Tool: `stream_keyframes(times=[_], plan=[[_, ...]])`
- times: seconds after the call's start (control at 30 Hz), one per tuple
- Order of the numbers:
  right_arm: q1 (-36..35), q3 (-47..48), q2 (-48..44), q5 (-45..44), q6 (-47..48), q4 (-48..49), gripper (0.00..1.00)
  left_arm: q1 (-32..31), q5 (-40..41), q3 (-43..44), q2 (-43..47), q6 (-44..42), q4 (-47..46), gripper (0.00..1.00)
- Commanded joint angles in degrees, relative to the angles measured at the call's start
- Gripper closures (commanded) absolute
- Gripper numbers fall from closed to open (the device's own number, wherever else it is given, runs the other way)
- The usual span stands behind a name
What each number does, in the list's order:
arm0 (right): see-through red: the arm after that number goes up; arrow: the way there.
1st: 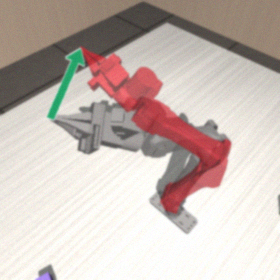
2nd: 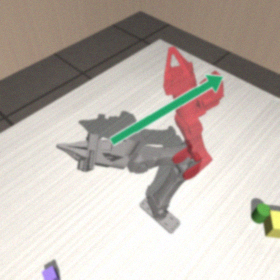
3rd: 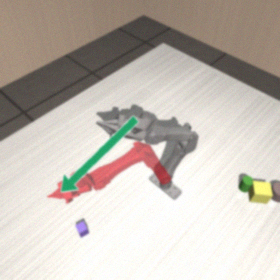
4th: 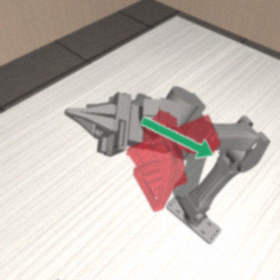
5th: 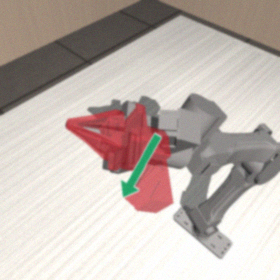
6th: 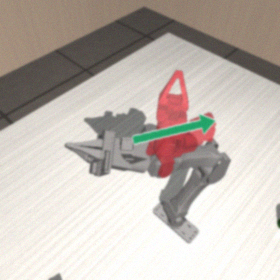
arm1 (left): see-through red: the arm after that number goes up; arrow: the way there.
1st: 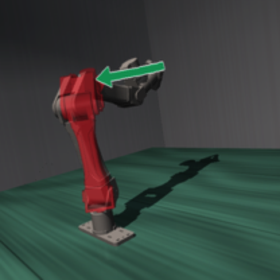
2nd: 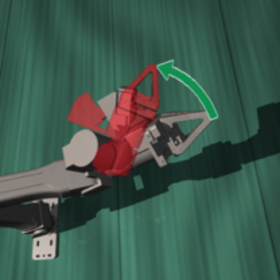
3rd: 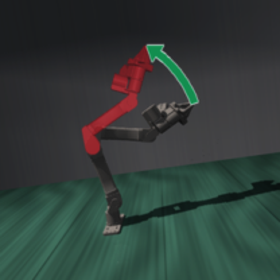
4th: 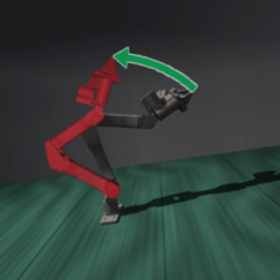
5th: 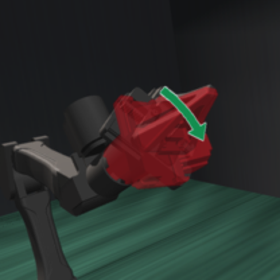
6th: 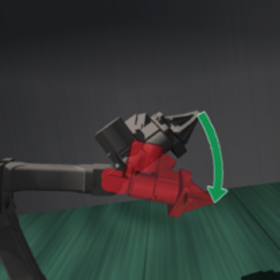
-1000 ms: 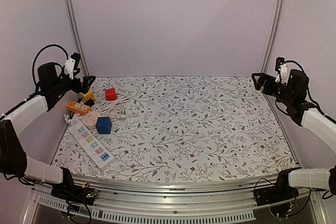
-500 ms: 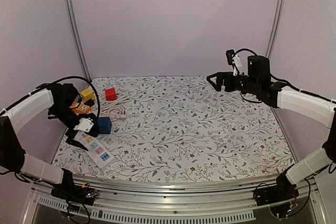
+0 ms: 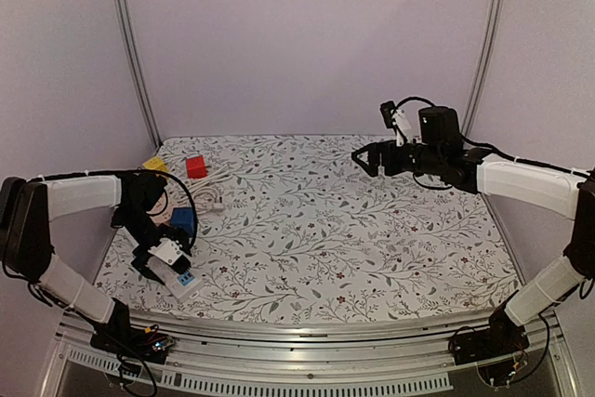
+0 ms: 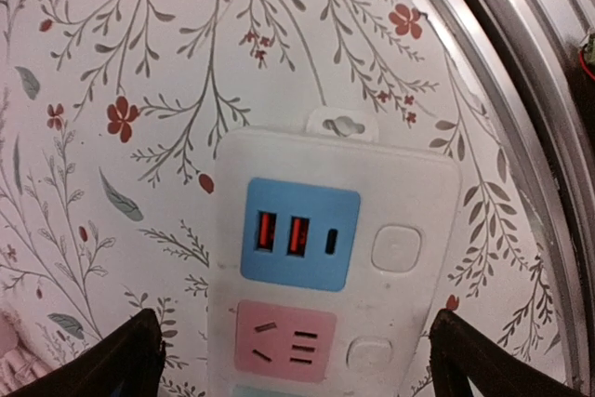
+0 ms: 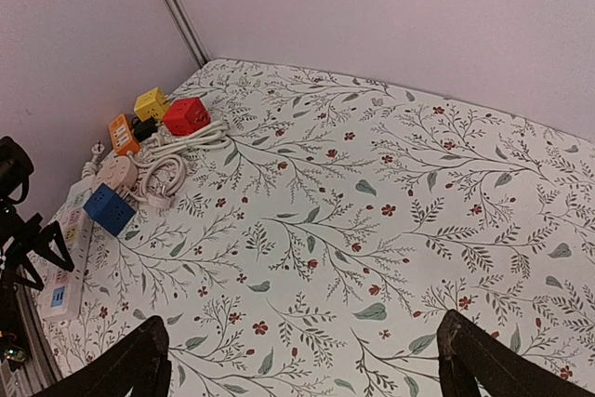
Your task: Insert the plug
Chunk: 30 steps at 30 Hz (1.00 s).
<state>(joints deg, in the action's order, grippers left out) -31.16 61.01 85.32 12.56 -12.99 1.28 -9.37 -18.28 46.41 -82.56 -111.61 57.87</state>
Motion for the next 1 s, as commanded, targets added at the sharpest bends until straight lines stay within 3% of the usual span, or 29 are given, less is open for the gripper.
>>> stream_keyframes(times=[0.0, 0.27, 0.37, 0.57, 0.73, 0.87, 0.97], plan=[[-0.61, 0.79, 1.61, -0.47, 0.69, -0.39, 0.01, -0.63, 2.00, -2.20, -2.43, -1.61, -5.07, 0.01], [-0.87, 1.61, 3.66, 0.19, 1.04, -0.32, 0.01, -0.98, 3.20, -4.39, -3.67, -1.14, -6.23, 0.01], [-0.89, 1.55, 3.80, 0.27, 0.80, -0.40, 0.01, -3.21, 0.87, -5.07, -2.08, 2.25, -7.06, 0.15], [-0.86, 0.81, 2.35, -0.54, 0.06, -0.52, 0.01, -11.63, -4.15, -3.31, -3.21, 19.41, -7.44, 0.47], [-0.92, 1.39, 1.28, -6.77, -2.07, -4.34, 0.01, -22.00, -6.12, 2.94, -9.12, 42.68, -17.61, 0.48], [-0.91, 3.08, 0.68, -11.93, -3.94, -10.12, 0.01, -30.20, -0.10, 14.55, -19.89, 61.92, -26.48, 0.55], [-0.89, 2.80, -0.96, -14.22, -4.67, -12.94, 0.01, -35.18, 5.59, 25.31, -29.69, 69.31, -26.06, 0.56]])
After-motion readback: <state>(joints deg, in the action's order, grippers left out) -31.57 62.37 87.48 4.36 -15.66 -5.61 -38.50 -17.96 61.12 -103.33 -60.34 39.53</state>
